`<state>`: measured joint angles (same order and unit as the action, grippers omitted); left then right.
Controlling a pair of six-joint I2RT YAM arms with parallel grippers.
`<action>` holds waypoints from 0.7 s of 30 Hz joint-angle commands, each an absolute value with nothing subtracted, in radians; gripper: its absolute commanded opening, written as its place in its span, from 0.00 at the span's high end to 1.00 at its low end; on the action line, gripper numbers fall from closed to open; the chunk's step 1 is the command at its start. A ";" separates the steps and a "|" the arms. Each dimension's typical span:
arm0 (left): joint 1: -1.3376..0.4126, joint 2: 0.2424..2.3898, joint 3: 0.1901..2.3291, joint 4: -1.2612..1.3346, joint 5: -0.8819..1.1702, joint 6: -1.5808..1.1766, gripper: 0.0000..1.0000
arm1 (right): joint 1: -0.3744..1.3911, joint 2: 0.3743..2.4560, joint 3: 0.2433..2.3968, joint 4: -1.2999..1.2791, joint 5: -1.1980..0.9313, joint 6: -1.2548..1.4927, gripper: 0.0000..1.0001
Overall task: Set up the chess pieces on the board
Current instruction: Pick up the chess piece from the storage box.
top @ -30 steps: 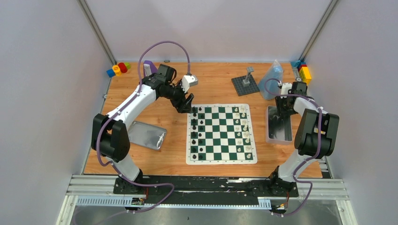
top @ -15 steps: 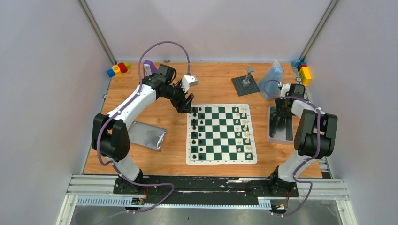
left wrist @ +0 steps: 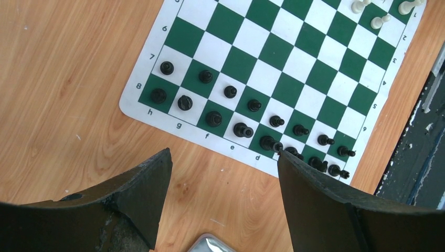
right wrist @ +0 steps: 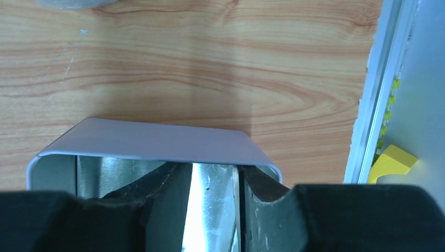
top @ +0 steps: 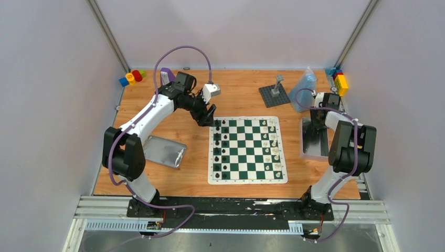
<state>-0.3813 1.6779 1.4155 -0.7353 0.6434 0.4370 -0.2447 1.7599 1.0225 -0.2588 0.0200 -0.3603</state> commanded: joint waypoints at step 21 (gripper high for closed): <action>-0.362 1.651 1.411 -0.717 0.681 0.466 0.19 | -0.247 1.708 0.972 -0.310 -0.089 -0.434 1.00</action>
<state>-0.3706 1.6779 1.4143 -0.7357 0.6548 0.4522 -0.2462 1.7592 1.0126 -0.2386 0.0494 -0.3985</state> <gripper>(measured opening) 0.814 0.113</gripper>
